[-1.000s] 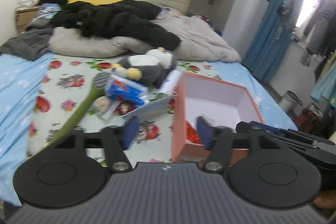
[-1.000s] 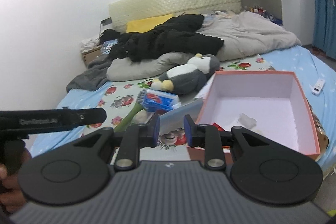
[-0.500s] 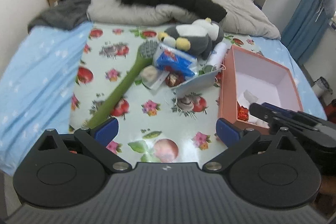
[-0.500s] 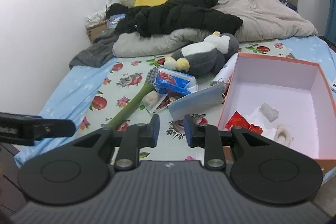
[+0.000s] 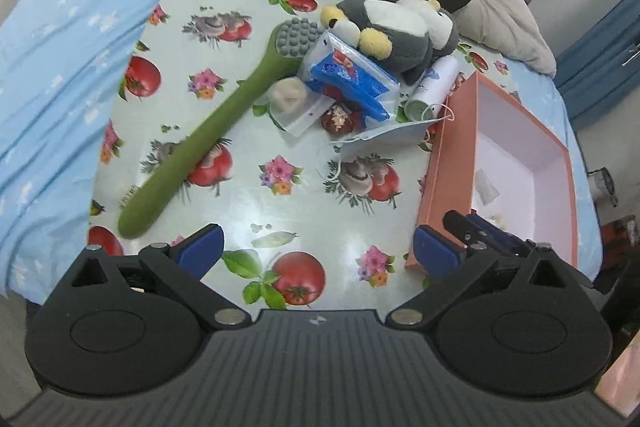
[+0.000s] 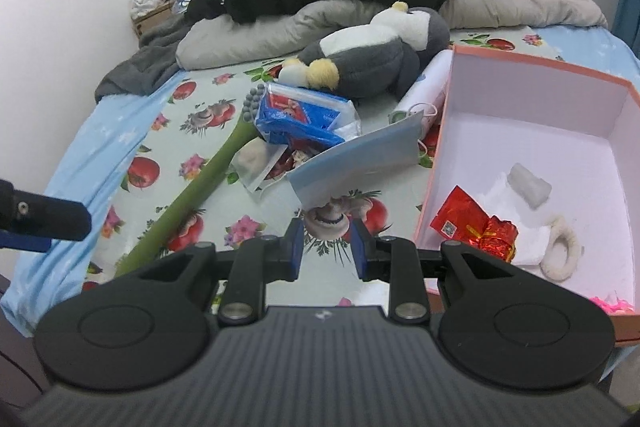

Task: Organize soft objects
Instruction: 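Withdraw both tools from the shoebox and reach toward the items on the bed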

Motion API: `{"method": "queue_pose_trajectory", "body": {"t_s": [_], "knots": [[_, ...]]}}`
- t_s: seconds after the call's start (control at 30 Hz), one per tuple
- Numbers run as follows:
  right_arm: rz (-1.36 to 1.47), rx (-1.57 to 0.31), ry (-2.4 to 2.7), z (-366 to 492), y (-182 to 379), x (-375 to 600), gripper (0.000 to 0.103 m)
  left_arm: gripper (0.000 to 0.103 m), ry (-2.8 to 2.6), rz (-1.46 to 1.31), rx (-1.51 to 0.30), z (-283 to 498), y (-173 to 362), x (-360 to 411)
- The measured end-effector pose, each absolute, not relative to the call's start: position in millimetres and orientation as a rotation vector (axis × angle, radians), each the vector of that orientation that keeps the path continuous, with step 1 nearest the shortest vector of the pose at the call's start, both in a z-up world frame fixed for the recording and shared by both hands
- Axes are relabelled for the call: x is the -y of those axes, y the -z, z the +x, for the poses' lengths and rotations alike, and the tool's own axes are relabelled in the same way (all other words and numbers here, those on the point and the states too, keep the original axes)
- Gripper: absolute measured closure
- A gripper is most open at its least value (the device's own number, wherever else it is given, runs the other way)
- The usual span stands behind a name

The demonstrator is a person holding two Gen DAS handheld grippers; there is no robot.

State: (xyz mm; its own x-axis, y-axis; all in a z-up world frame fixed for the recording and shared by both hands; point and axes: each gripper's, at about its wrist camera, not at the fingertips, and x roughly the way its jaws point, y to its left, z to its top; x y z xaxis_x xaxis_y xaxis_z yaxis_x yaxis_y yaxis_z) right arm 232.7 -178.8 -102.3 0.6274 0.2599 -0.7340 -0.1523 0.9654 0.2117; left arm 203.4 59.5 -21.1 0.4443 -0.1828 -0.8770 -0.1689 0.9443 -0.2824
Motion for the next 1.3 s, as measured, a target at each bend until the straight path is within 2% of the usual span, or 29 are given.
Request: {"method": "queue_pose_trajectory", "body": {"t_s": [0.87, 1.3], "knots": [[0.139, -0.921, -0.238, 273.3, 129.4, 168.2, 0.074, 0.001, -0.018, -0.458, -1.152, 241.4, 56.4, -72.9], [0.199, -0.931, -0.251, 329.3, 147.5, 156.1, 0.074, 0.002, -0.009, -0.334, -1.092, 306.3, 131.3, -89.2]]}}
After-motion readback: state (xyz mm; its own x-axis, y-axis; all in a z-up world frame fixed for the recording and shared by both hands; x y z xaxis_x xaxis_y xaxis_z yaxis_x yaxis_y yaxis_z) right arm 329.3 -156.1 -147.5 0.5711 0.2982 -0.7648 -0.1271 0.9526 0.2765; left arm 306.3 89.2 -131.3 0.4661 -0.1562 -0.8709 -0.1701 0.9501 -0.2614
